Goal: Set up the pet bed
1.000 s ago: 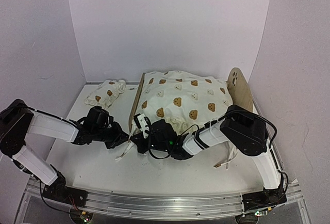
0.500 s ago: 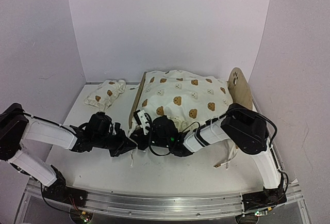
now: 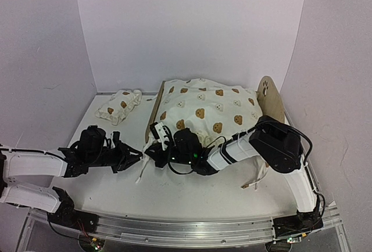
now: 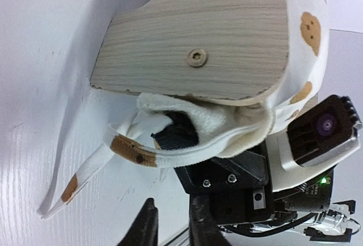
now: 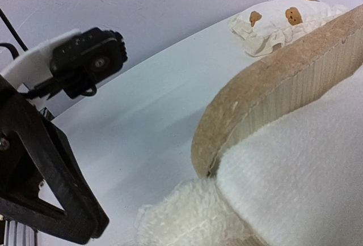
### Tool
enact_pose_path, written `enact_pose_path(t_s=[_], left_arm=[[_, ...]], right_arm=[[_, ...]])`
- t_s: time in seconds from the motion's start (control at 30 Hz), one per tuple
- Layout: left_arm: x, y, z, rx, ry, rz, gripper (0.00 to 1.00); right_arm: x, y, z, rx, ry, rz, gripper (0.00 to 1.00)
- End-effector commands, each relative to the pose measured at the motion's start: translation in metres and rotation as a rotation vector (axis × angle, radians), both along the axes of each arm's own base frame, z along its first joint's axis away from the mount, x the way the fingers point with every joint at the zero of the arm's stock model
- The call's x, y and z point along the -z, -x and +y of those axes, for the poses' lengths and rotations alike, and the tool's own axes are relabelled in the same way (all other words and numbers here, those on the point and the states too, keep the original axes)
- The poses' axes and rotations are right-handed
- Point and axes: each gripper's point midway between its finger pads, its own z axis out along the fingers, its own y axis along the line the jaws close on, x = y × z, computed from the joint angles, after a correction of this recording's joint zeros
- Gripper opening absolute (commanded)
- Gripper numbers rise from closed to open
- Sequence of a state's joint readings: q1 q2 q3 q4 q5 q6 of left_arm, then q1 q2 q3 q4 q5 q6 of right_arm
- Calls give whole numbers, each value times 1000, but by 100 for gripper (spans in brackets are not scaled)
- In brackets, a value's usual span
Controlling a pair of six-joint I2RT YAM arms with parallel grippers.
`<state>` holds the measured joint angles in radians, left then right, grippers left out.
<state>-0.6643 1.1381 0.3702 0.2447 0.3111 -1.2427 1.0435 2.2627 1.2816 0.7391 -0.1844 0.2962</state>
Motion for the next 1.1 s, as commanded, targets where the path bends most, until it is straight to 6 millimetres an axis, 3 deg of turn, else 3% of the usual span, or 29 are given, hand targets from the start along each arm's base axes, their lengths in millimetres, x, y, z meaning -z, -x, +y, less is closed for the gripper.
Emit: enact_pose_path(t_s=[0.0,0.13,0.33,0.5,0.67,0.9,1.07], left_arm=[[-10,-20,24,-105,-75,-52,29],[-12,-44,31,-134,-153,-35,35],[-3,-66,11,-84,-97,12,26],[11,-56,-7,-13,-25,105,21],[10,-46,-1,-35,2,115,30],[12,-43,2,-68,26,138,31],[7,-44,20,-200,61,136,31]], right_arm=[[-38,-2,4,-27,-87,-65,0],[-37,2,6,-50,-89,-65,0],[-35,3,8,-65,-89,-66,0],[-34,6,13,-93,-94,-66,0],[-27,6,20,-116,-93,-67,0],[-23,9,23,-141,-95,-68,0],[-20,11,21,-145,-88,-66,0]])
